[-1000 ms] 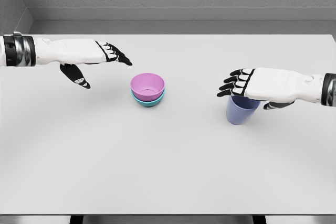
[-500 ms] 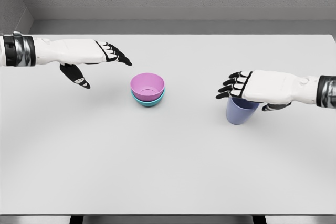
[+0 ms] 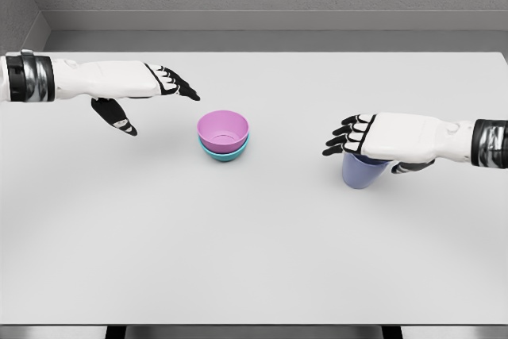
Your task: Stacking bowl and cup with both arms
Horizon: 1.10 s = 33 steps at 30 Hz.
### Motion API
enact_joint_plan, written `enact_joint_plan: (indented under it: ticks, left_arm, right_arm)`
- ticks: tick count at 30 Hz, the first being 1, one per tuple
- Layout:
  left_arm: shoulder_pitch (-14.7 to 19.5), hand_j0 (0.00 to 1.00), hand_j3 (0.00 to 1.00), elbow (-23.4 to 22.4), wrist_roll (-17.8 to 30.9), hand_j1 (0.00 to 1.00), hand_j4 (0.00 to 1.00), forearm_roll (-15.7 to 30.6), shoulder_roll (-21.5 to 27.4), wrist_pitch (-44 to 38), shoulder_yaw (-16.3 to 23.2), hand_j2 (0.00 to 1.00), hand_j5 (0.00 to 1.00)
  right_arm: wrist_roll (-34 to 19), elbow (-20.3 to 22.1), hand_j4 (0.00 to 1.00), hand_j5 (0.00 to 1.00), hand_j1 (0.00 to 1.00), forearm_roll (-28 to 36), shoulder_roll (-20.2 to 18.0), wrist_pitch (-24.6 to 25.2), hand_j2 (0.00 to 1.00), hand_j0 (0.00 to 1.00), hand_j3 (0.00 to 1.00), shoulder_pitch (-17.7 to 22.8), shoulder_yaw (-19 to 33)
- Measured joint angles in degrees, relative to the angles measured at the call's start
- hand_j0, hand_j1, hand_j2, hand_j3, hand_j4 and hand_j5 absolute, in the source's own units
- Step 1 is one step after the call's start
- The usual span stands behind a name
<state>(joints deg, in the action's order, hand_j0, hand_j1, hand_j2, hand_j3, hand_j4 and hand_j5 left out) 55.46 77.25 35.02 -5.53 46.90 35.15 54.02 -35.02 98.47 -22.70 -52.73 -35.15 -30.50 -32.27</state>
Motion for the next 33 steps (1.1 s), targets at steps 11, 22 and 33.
enact_joint_plan:
  ticks: [11, 22, 33]
  left_arm:
    - [0.0, 1.0, 1.0, 0.07, 0.0, 1.0, 1.0, 0.0, 0.0, 0.0, 0.0, 1.0, 1.0]
    - [-0.09, 1.0, 1.0, 0.09, 0.0, 1.0, 1.0, 0.0, 0.08, 0.0, 0.0, 1.0, 1.0]
    - [-0.09, 1.0, 1.0, 0.09, 0.0, 1.0, 1.0, 0.0, 0.08, 0.0, 0.0, 1.0, 1.0]
  right_arm:
    - [0.0, -1.31, 1.0, 1.0, 1.0, -0.02, 0.56, 0.0, 1.0, 1.0, 1.0, 0.0, 0.0]
    - [0.0, -2.16, 1.0, 1.0, 1.0, -0.09, 0.96, 0.0, 1.0, 1.0, 1.0, 0.09, -0.16]
    - [0.0, -2.92, 1.0, 1.0, 1.0, -0.16, 1.33, 0.0, 1.0, 1.0, 1.0, 0.09, -1.12]
